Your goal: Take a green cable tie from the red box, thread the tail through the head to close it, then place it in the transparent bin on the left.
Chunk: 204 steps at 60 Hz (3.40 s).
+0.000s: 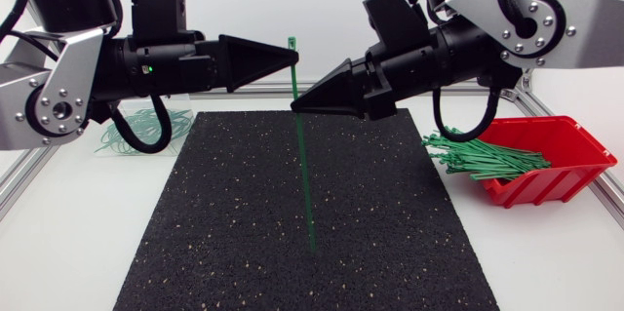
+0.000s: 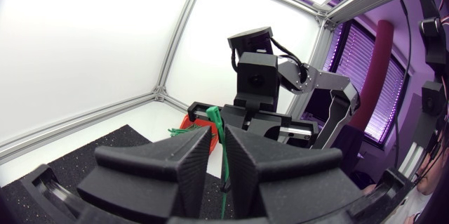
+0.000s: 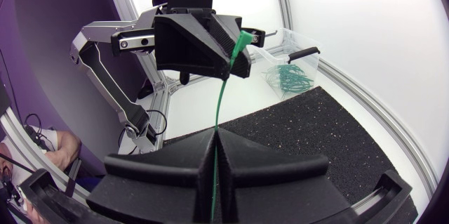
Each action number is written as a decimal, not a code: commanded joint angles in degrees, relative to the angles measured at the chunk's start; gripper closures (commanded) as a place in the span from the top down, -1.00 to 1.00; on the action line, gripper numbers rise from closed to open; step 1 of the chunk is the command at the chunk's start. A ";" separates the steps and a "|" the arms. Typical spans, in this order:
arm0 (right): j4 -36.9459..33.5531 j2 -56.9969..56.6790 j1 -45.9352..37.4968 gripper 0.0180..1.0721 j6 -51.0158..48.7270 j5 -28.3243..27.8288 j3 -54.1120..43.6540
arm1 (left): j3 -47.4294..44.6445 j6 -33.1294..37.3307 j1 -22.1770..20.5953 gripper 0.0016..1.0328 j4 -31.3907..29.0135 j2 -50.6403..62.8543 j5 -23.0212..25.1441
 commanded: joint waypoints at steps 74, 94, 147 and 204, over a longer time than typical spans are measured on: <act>-0.25 -1.62 -0.15 -0.89 -0.90 -0.19 -1.50 | 0.29 -1.17 -0.61 -0.79 -0.94 -1.48 1.64; -0.43 -1.53 0.29 -0.89 -0.90 -0.19 -1.68 | 0.99 -1.26 -0.70 -0.73 -1.12 -1.21 1.64; -0.17 -1.18 0.02 -0.89 -0.73 0.08 -1.77 | 2.40 0.58 -0.17 -0.93 -4.81 -0.16 2.78; -9.48 -5.04 4.95 0.38 -11.28 22.84 -4.14 | 12.86 9.46 0.89 -0.93 -28.37 3.45 -0.38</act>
